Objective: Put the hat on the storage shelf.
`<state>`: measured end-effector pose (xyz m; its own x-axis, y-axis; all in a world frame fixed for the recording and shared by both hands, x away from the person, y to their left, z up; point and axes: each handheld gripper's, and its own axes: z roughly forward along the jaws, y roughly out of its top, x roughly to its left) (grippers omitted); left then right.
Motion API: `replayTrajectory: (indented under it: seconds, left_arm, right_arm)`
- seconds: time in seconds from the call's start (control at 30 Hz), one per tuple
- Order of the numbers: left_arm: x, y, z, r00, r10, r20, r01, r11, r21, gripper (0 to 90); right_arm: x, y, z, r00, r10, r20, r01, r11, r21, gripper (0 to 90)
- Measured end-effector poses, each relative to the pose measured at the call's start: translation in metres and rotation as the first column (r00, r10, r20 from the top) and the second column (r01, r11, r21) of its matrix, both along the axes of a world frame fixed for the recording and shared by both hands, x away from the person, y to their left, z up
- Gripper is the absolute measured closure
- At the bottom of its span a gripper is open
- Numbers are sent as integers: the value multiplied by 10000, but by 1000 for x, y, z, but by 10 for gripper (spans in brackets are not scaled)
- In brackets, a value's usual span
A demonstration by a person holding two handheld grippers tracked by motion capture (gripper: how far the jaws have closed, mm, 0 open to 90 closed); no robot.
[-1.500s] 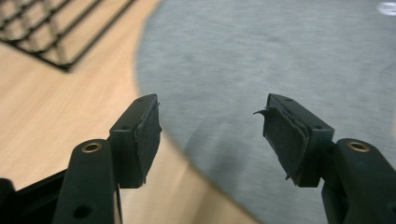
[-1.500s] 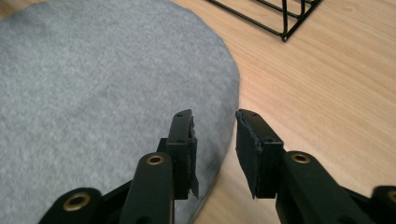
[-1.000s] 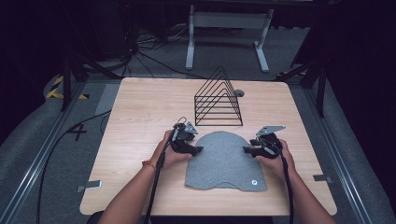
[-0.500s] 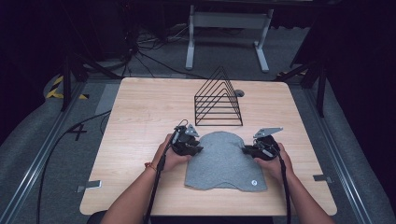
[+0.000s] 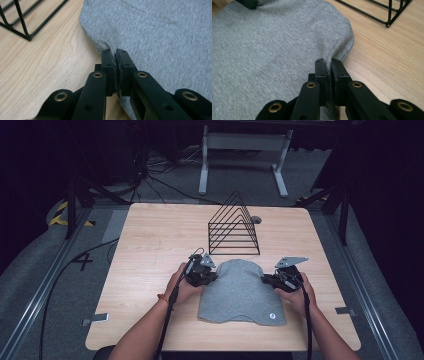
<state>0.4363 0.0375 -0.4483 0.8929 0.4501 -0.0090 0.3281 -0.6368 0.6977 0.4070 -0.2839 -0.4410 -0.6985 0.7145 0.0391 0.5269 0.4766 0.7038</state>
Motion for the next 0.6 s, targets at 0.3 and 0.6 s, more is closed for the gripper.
replayTrajectory:
  seconds: [0.3,0.6]
  left_arm:
    - [-6,4,17,9983,-151,570,169,9994,-311,861]
    - [-10,4,37,9962,-286,820,332,9979,-555,863]
  right_arm:
    - [-6,-4,16,9982,77,602,-94,9996,269,853]
    - [-11,-5,35,9938,63,1107,-124,9984,547,854]
